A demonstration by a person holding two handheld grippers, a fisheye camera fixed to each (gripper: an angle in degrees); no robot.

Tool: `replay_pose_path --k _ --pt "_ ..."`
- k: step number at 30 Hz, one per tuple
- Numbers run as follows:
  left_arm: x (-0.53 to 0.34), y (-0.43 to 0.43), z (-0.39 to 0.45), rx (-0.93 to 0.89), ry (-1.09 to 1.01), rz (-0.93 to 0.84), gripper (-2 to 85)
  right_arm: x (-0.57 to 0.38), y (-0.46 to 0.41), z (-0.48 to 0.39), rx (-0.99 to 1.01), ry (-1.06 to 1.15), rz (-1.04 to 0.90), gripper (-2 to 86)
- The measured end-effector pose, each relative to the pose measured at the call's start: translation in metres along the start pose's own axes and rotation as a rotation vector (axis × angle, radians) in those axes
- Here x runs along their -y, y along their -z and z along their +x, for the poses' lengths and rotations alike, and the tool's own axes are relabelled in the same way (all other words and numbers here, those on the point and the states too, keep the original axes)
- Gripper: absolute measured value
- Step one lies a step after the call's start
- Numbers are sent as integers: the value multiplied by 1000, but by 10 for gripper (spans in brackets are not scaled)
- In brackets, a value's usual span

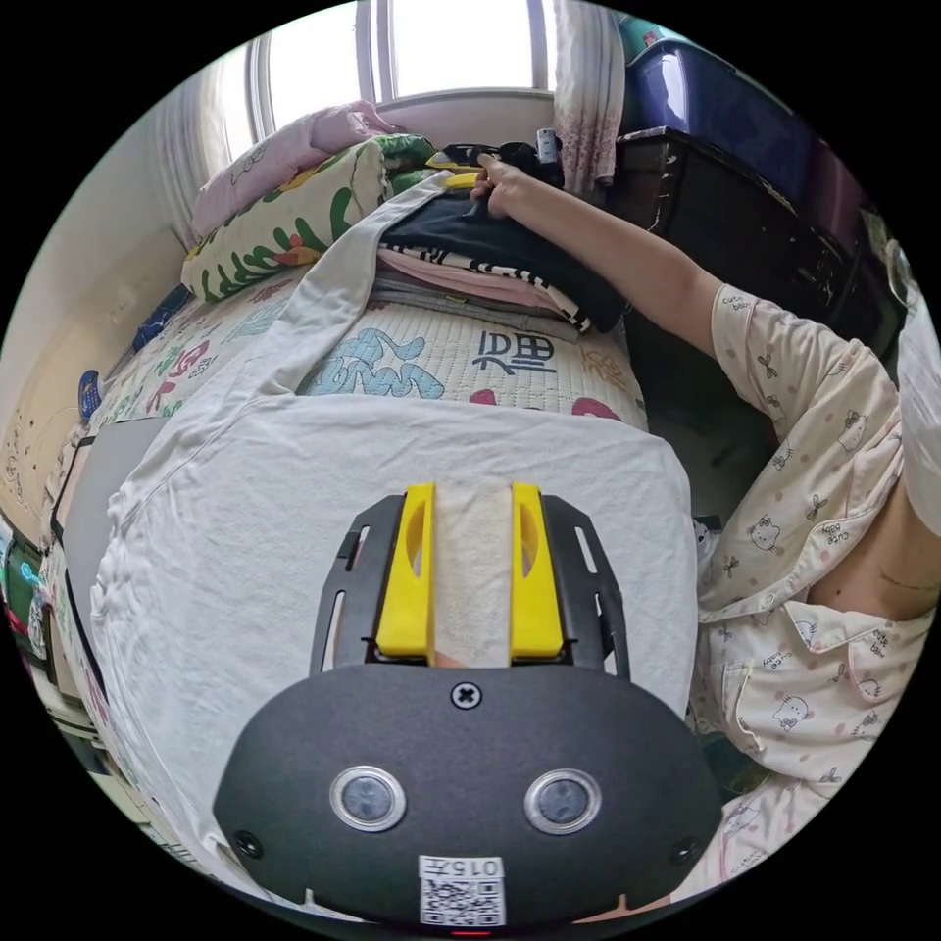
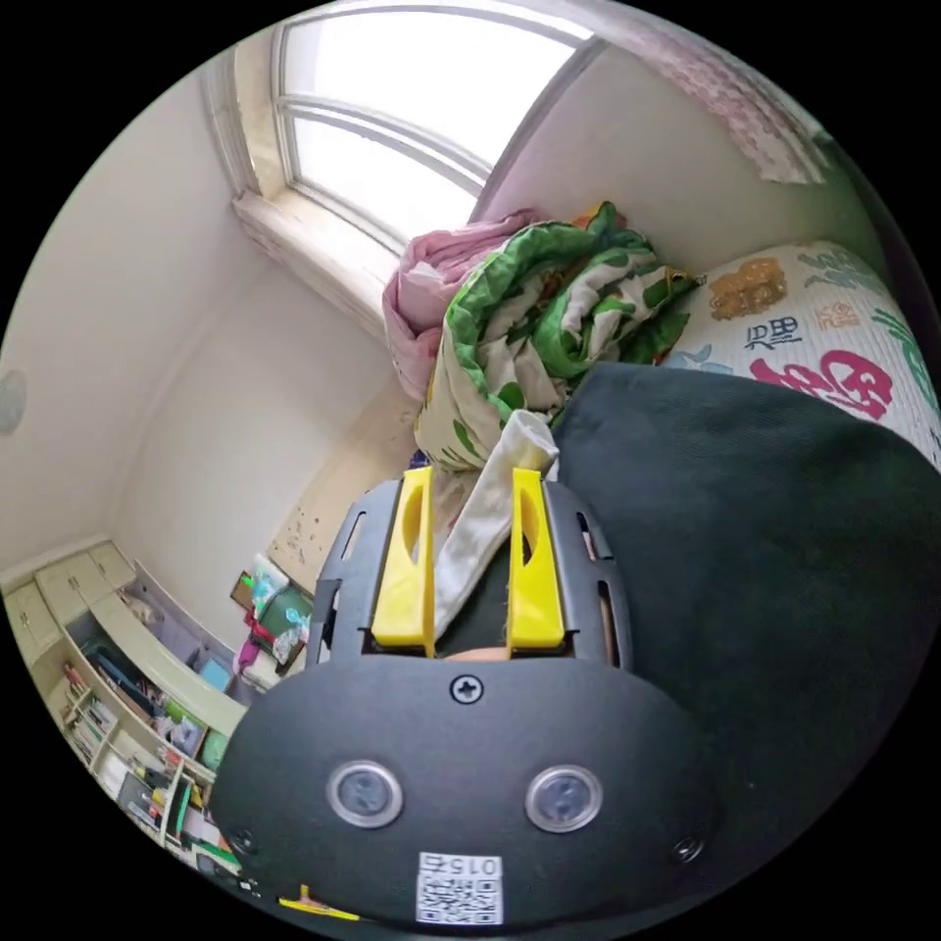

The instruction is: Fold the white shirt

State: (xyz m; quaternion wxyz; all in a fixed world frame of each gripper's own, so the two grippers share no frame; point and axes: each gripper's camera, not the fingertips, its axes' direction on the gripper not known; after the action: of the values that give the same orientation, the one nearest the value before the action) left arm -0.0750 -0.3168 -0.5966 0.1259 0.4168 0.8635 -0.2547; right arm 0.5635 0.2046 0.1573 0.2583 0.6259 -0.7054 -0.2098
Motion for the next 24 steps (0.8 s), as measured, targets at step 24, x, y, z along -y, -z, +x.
replay_pose_path --k 24 --pt "60 24 17 -21 16 -2 114 -52 -27 65 84 100 15 -9"
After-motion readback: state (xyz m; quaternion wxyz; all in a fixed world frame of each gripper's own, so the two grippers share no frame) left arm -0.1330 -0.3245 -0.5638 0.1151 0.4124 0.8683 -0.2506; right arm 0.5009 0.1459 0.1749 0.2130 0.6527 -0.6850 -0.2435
